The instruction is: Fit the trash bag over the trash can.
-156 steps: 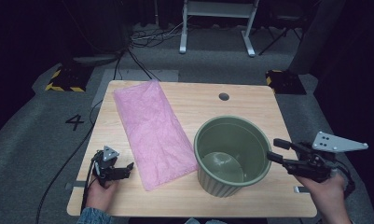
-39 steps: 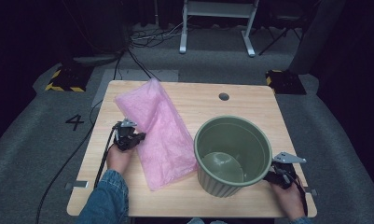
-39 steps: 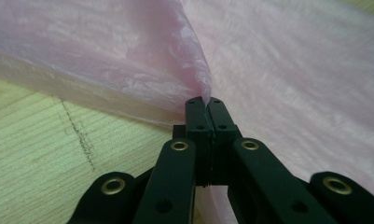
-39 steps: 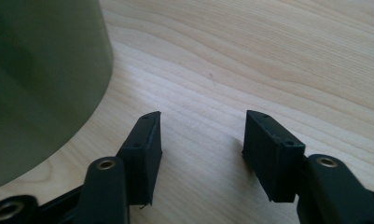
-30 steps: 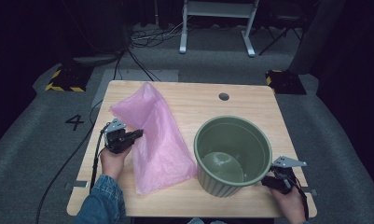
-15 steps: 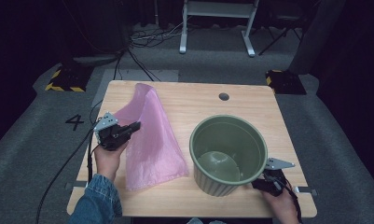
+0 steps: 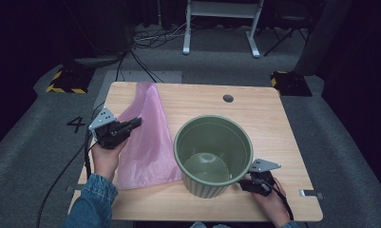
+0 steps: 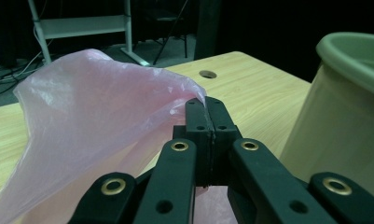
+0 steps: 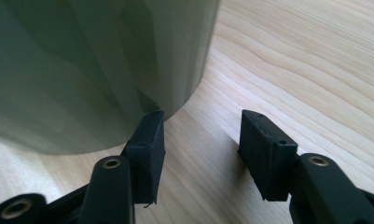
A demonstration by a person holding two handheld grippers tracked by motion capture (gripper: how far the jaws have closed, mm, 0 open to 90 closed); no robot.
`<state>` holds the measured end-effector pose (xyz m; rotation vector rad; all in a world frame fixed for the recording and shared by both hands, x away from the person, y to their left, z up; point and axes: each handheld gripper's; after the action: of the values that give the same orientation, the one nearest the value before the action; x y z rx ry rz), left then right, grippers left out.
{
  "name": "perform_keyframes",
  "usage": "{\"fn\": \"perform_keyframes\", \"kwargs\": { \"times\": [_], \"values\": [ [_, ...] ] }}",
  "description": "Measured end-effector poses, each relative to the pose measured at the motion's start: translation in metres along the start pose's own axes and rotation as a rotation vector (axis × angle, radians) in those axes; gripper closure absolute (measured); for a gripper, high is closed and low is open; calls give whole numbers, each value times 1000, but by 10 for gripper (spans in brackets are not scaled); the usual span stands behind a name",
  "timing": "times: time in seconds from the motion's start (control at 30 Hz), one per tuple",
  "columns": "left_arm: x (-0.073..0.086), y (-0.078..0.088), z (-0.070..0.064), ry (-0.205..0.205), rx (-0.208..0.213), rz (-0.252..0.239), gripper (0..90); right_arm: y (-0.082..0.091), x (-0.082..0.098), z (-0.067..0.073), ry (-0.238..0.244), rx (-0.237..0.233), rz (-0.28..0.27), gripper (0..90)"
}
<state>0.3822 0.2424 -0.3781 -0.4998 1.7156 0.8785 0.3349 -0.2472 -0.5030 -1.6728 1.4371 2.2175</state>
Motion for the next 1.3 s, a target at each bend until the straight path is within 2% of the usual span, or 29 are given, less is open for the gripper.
{"fn": "perform_keyframes", "kwargs": {
  "times": [0.1,0.17,0.37,0.7,0.87,1.07,1.3],
  "values": [
    [-7,5,-2,-6,15,-8,895,0,0,0,1,-4,-2,500],
    [-12,9,-6,-15,41,-13,895,0,1,0,3,-6,-2,499],
    [-31,17,-23,-97,100,-12,895,1,1,0,2,-6,-2,499],
    [-73,28,-53,-167,182,-76,895,1,1,0,4,-7,-3,498],
    [-87,33,-68,-195,231,-104,895,1,2,0,4,-8,-2,496],
    [-103,38,-86,-244,266,-127,895,1,2,0,4,-9,-2,496],
    [-122,51,-89,-258,287,-167,895,1,2,0,4,-9,-2,495]
  ]
}}
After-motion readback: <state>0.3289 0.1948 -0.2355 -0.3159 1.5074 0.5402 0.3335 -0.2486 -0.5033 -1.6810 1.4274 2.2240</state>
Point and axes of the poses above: each handheld gripper's, and its own axes: y roughly backward along the jaws, x roughly out of its underside, z roughly to its left, and after that the axes turned 1 degree about -x, right-handed
